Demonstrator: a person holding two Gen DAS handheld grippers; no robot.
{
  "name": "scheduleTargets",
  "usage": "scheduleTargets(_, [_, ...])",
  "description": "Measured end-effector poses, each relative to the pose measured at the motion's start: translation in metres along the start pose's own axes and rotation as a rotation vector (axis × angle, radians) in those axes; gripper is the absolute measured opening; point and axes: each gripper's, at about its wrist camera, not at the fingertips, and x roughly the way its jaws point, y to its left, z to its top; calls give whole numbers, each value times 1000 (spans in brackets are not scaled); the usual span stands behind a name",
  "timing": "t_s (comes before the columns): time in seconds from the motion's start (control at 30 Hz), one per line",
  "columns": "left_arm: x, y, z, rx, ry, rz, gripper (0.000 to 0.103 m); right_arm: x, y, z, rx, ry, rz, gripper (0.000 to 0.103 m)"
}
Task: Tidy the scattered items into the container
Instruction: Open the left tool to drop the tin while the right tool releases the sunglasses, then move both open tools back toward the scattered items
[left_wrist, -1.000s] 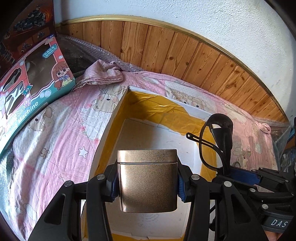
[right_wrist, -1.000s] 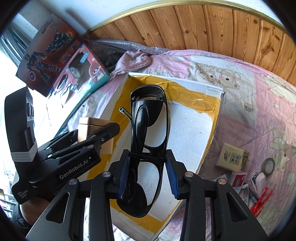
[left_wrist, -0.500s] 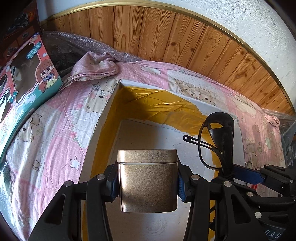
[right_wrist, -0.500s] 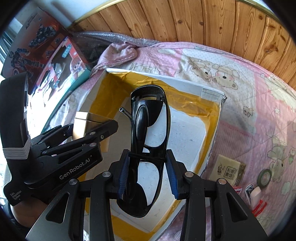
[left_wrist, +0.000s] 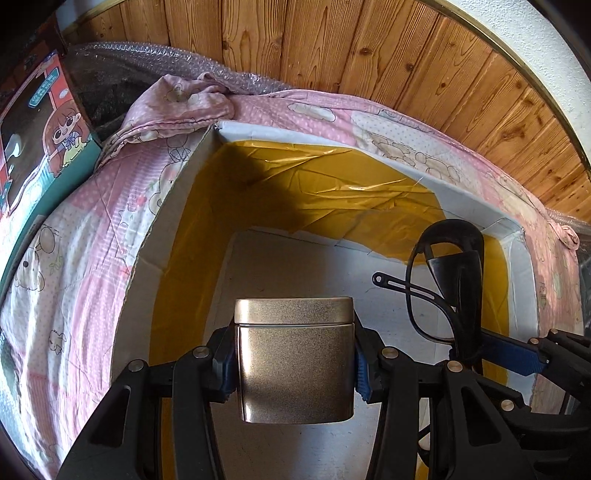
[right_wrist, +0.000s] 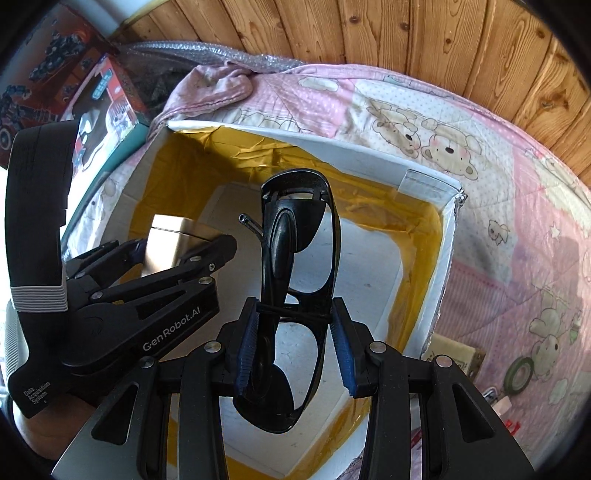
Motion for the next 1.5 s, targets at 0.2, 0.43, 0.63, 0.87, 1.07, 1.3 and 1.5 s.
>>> scheduleTargets(0.2, [10, 6, 8, -25, 14, -26, 49, 3, 3, 10, -23, 5, -37, 40])
scheduleTargets(0.43, [12, 11, 14, -81, -9, -64, 50, 4, 2, 20, -16, -15, -56, 43])
scheduleTargets(0.63, [2, 7, 13, -79, -26, -87, 56, -4, -5, 14, 28, -36, -4, 45])
scheduleTargets(0.87, [-28, 5, 2, -62, -61, -106, 56, -32, -2, -7, 44, -76, 80, 44])
scheduleTargets(1.07, [-52, 9, -21, -66, -77, -85, 56, -48, 5, -31, 44, -89, 133, 44])
scheduleTargets(1.3, [-86, 11, -49, -76, -105, -87, 56, -67, 13, -62, 41, -102, 153, 44])
scheduleTargets(1.5, [-120, 1, -72, -42, -145, -88, 56, -83, 21, -91, 47, -114, 179, 44])
